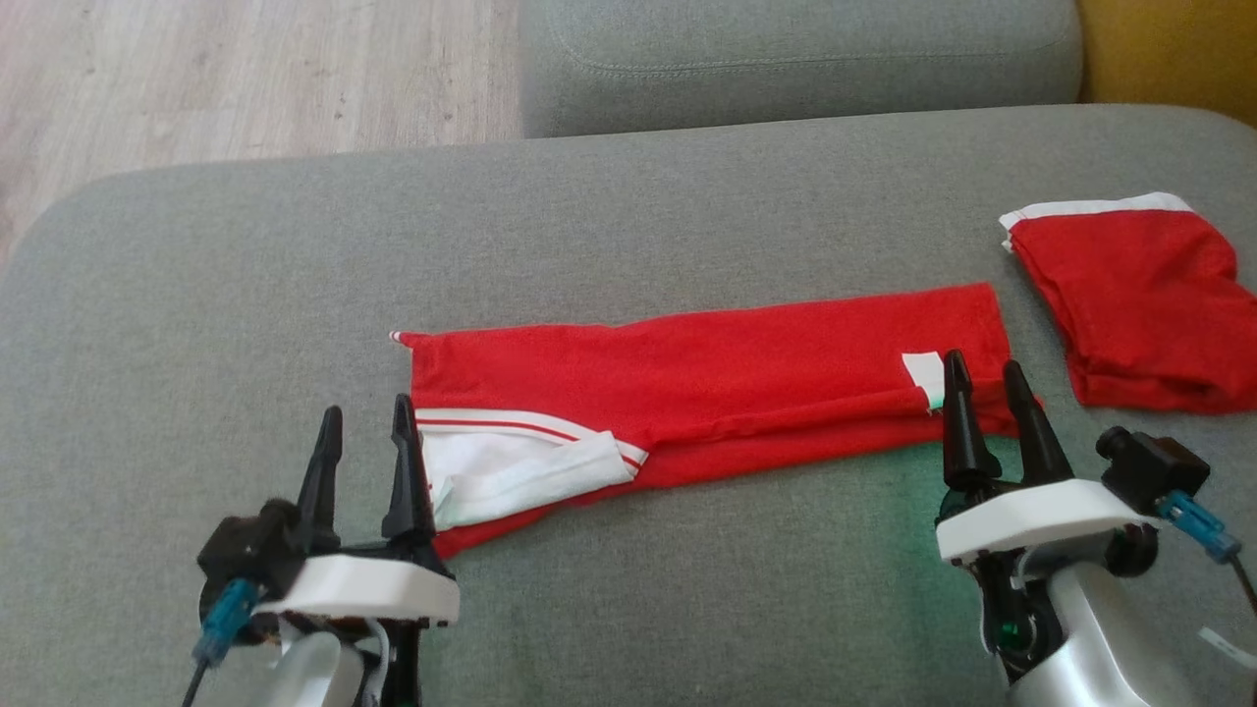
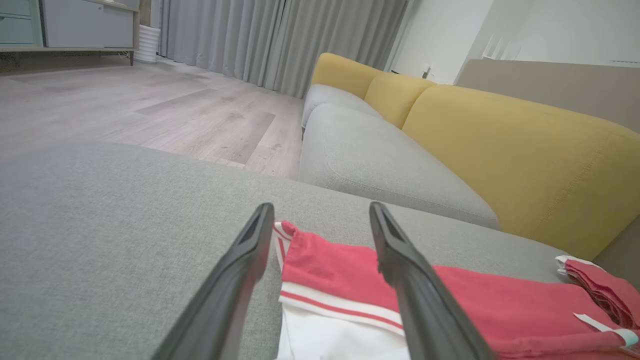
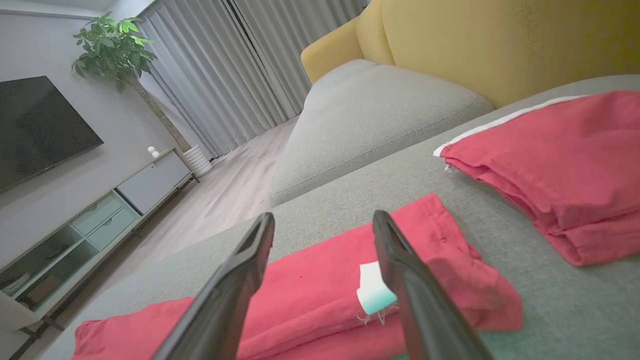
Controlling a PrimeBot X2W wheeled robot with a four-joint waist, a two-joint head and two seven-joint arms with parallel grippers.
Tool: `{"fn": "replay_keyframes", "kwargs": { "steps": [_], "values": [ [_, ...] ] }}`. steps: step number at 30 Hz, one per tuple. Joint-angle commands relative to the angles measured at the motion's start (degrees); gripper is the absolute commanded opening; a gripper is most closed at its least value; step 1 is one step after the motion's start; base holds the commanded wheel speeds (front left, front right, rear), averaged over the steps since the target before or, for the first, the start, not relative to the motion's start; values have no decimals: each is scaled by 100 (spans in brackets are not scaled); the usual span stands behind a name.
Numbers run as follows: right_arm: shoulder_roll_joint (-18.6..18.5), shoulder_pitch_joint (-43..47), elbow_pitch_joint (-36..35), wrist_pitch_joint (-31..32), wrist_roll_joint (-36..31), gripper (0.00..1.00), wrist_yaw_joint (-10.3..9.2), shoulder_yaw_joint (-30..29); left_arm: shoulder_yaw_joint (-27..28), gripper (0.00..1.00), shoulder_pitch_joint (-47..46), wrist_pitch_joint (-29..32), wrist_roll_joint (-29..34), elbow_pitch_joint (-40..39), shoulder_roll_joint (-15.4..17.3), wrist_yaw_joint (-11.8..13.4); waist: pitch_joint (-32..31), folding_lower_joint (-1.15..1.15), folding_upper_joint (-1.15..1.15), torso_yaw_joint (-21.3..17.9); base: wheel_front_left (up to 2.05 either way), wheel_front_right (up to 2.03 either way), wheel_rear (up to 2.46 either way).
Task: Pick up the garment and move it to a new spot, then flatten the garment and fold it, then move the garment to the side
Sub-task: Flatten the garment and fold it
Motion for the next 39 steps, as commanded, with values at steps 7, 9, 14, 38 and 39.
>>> {"fn": "replay_keyframes", "kwargs": {
  "steps": [7,9,14,38,39],
  "values": [
    [26,-299,-205,-42,-309,100,-4,-83,585,100,-294,-54,459,-12,-251,-381,155,1,0,79,0,0,0],
    [-3,-404,-81,26,-437,100,-4,-270,636,100,-352,-54,545,44,-311,-486,231,1,0,109,0,0,0],
    [-9,-827,556,251,-926,100,-4,-1133,704,100,-515,-54,706,164,-426,-688,466,1,0,202,0,0,0],
    [175,-1714,2649,502,-1823,0,-4,-1895,900,100,-936,-54,965,428,-569,-962,769,1,0,298,0,0,0],
    [150,-1727,2630,445,-1830,0,-4,-1916,916,100,-926,-54,972,428,-569,-964,751,1,0,280,0,0,0]
  ]
}}
